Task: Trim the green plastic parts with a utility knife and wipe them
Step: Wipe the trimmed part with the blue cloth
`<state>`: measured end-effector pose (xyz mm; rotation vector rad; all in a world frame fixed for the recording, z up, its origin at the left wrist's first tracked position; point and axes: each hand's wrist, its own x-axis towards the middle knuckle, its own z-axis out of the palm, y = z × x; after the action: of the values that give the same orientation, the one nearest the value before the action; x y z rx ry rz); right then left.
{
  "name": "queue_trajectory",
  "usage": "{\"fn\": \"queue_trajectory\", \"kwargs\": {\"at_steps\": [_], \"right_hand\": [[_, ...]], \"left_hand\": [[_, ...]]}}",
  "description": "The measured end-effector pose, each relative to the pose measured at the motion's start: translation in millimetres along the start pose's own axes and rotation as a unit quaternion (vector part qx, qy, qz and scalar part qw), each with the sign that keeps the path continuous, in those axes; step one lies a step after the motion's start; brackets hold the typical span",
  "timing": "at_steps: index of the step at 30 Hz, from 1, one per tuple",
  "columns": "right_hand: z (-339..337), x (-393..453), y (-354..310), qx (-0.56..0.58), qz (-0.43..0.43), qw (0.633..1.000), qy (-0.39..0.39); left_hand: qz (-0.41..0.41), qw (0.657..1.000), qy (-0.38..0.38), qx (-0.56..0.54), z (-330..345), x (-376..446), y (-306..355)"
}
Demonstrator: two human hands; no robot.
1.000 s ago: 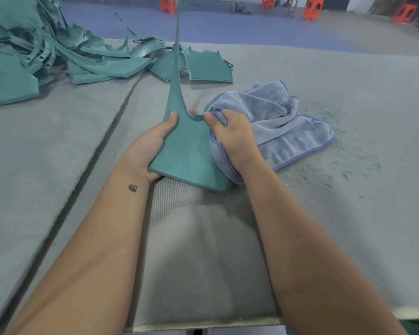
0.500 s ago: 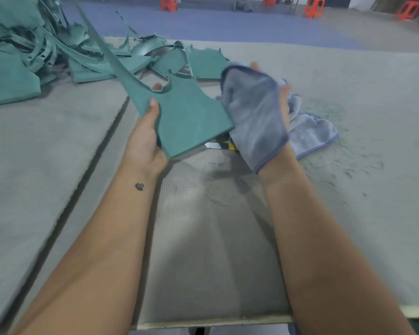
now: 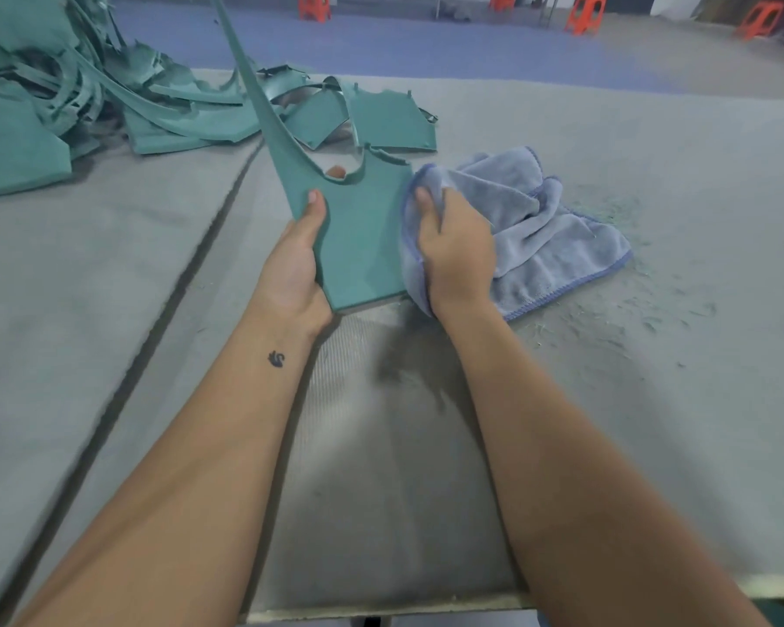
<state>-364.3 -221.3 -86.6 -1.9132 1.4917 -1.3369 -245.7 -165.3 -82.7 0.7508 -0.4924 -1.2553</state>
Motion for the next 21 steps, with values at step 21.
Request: {"fn": "queue_trajectory", "kwargs": {"at_steps": [21], "right_hand": [[-5.3, -8.8, -24.2, 0.184, 0.082, 0.973, -0.111]], "left_hand": [[-0.07, 0.997, 0.023, -0.011, 10.1, 2.9, -9.2]]}}
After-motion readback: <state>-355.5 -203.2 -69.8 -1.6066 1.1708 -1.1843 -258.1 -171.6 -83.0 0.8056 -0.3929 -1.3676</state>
